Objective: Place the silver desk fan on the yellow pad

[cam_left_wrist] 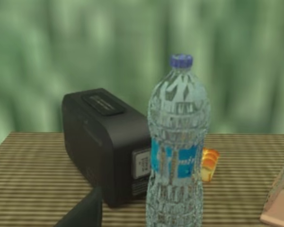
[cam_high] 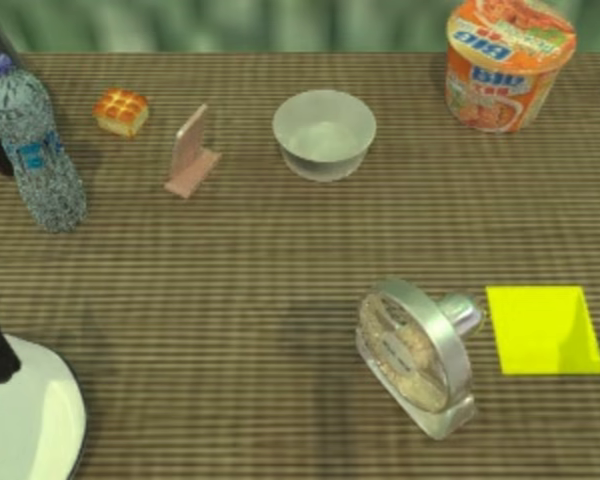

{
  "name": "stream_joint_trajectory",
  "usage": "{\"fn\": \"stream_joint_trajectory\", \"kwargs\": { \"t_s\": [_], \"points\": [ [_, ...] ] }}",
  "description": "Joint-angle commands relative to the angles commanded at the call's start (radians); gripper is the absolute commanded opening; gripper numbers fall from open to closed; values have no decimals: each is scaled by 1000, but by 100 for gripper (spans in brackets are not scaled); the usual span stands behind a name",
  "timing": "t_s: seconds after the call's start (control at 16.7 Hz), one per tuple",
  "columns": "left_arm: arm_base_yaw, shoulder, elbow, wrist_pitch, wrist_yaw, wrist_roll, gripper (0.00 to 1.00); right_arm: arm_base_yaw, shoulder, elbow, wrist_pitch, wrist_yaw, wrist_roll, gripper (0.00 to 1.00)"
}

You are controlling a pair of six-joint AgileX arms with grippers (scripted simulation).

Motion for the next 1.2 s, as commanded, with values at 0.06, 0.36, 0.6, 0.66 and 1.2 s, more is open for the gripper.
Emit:
{"fn": "stream_joint_trajectory", "kwargs": {
  "t_s": [0.06, 0.36, 0.6, 0.66, 1.2],
  "points": [
    [0, 0, 0, 0, 0, 0, 100, 0, 0, 0, 0, 0, 0, 100],
    [0, 0, 0, 0, 0, 0, 100, 54, 104, 98, -92, -6, 4, 100],
    [0, 0, 0, 0, 0, 0, 100, 165, 368, 337, -297, -8, 18, 100],
    [0, 0, 0, 0, 0, 0, 100, 199, 453, 412, -360, -7, 23, 100],
    [0, 0, 0, 0, 0, 0, 100, 528, 1334, 1175, -983, 0, 76, 100]
  ]
}}
